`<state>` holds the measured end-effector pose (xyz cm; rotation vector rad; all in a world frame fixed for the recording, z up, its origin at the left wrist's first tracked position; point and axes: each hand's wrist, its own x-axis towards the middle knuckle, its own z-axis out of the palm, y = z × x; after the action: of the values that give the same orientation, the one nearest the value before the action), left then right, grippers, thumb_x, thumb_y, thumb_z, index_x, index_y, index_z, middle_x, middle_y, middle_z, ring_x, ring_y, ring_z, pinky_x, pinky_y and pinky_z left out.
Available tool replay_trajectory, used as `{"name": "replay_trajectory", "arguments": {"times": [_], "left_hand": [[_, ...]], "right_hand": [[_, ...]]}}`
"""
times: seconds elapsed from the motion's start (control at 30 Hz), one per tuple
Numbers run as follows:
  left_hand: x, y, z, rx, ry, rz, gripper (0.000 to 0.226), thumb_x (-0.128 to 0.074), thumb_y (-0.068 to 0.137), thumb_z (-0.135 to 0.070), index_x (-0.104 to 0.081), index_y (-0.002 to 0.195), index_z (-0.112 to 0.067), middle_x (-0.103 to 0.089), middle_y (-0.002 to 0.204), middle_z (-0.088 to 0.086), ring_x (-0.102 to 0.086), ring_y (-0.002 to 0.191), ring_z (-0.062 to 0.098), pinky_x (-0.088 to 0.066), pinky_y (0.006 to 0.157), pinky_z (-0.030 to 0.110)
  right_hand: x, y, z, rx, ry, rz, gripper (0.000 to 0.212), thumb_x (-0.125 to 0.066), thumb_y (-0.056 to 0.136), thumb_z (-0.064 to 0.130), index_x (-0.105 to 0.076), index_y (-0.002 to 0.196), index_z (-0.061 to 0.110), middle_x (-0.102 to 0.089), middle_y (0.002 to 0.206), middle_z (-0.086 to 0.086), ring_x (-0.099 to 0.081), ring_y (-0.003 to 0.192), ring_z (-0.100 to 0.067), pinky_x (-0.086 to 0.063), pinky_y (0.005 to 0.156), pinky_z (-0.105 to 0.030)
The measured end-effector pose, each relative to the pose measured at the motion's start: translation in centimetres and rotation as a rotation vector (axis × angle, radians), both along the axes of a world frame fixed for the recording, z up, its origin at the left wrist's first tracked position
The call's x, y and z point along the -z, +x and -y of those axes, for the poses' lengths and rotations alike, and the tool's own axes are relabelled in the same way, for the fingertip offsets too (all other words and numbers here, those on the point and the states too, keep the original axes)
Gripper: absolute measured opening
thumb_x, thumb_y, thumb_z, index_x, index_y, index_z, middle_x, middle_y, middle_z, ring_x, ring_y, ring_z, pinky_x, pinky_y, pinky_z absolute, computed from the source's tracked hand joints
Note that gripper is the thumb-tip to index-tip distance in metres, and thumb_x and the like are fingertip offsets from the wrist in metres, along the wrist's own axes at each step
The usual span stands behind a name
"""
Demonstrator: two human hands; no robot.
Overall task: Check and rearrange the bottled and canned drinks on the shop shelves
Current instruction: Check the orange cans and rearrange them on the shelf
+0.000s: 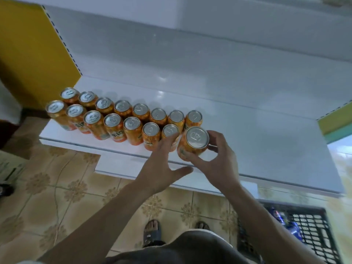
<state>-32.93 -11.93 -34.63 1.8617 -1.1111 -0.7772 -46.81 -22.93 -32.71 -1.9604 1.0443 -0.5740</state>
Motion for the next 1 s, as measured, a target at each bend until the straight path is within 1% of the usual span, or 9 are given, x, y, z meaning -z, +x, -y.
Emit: {"name": "replay_trajectory", "arguments": {"times": [0.1,0.27,0.57,0.63,0.7,0.77,0.83,0.9,1.0], "left_hand": [[-1.5,-0.9,0.2,0.037,-0.23,-0.03,0.083,-0.085,0.078,-0.026,-0.035,0.145,-0.033,-0.047,0.138,-0.029,-0.041,0.131,-0.008,-0.034,0.1,0.007],[-3.9,-2.9,0.7,-0.026,-0.417,-0.106,0.073,-0.085,0.074,-0.015,-0.045,0.133,-0.032,-0.057,0.128,-0.024,-0.053,0.124,-0.001,-0.042,0.096,0.009],[-4.7,-5.6,1.8,0.002,-0.501,-0.117,0.075,-0.084,0.073,-0.014,-0.046,0.138,-0.018,-0.058,0.133,-0.005,-0.054,0.128,0.027,-0.052,0.099,0.053],[-4.7,-5.9,2.0,0.002,-0.499,-0.086,0.076,-0.085,0.073,-0.013,-0.046,0.138,-0.019,-0.058,0.133,-0.007,-0.054,0.128,0.025,-0.051,0.102,0.049],[-4.8,-6.0,2.2,0.015,-0.478,-0.04,0.076,-0.085,0.074,-0.013,-0.044,0.139,-0.018,-0.058,0.132,-0.01,-0.054,0.128,0.017,-0.05,0.103,0.033],[-5.2,-6.0,2.3,0.055,-0.418,-0.033,0.08,-0.084,0.075,-0.018,-0.041,0.143,-0.022,-0.054,0.138,-0.013,-0.052,0.129,0.007,-0.048,0.097,0.019],[-6.0,-6.0,2.2,0.076,-0.366,-0.102,0.086,-0.085,0.073,-0.023,-0.036,0.143,-0.036,-0.047,0.141,-0.023,-0.047,0.131,-0.001,-0.05,0.091,0.014],[-6.4,-5.6,1.9,0.068,-0.385,-0.128,0.087,-0.086,0.071,-0.029,-0.035,0.142,-0.039,-0.045,0.143,-0.025,-0.043,0.136,0.0,-0.051,0.096,0.02],[-6.9,-5.3,1.5,0.08,-0.405,-0.113,0.087,-0.081,0.071,-0.039,-0.034,0.144,-0.035,-0.045,0.148,-0.018,-0.041,0.141,0.009,-0.046,0.109,0.041]], "right_hand": [[-2.6,-1.0,-1.8,-0.047,-0.111,0.048,0.063,-0.091,0.068,0.048,-0.047,0.112,0.053,-0.064,0.111,0.03,-0.06,0.107,0.007,-0.043,0.086,-0.005],[-5.3,-2.5,-2.0,-0.171,-0.297,0.123,0.071,-0.08,0.07,0.053,-0.042,0.129,0.045,-0.056,0.122,0.03,-0.054,0.115,0.008,-0.043,0.094,-0.006],[-6.2,-4.9,-0.6,-0.208,-0.443,0.261,0.072,-0.079,0.074,0.051,-0.051,0.134,0.025,-0.059,0.128,0.014,-0.055,0.12,0.001,-0.042,0.098,-0.01],[-6.3,-5.3,-0.3,-0.218,-0.467,0.254,0.072,-0.081,0.074,0.051,-0.052,0.134,0.024,-0.06,0.127,0.013,-0.055,0.118,0.001,-0.042,0.097,-0.009],[-6.4,-5.7,0.0,-0.217,-0.433,0.253,0.068,-0.084,0.071,0.05,-0.053,0.128,0.03,-0.061,0.122,0.019,-0.057,0.114,0.003,-0.044,0.092,-0.008],[-6.6,-6.0,0.2,-0.143,-0.212,0.304,0.061,-0.083,0.066,0.052,-0.052,0.117,0.039,-0.064,0.114,0.024,-0.063,0.11,-0.001,-0.051,0.086,-0.013],[-6.6,-6.0,0.4,0.011,0.235,0.432,0.06,-0.08,0.062,0.049,-0.054,0.114,0.036,-0.068,0.11,0.013,-0.069,0.104,-0.013,-0.058,0.079,-0.025],[-6.0,-6.0,0.8,0.119,0.637,0.57,0.057,-0.074,0.07,0.038,-0.052,0.12,0.026,-0.069,0.107,0.0,-0.073,0.094,-0.02,-0.06,0.074,-0.032],[-5.8,-5.6,1.0,0.12,1.002,0.765,0.04,-0.061,0.084,0.034,-0.058,0.117,0.012,-0.068,0.097,-0.01,-0.068,0.081,-0.022,-0.058,0.063,-0.032]]}}
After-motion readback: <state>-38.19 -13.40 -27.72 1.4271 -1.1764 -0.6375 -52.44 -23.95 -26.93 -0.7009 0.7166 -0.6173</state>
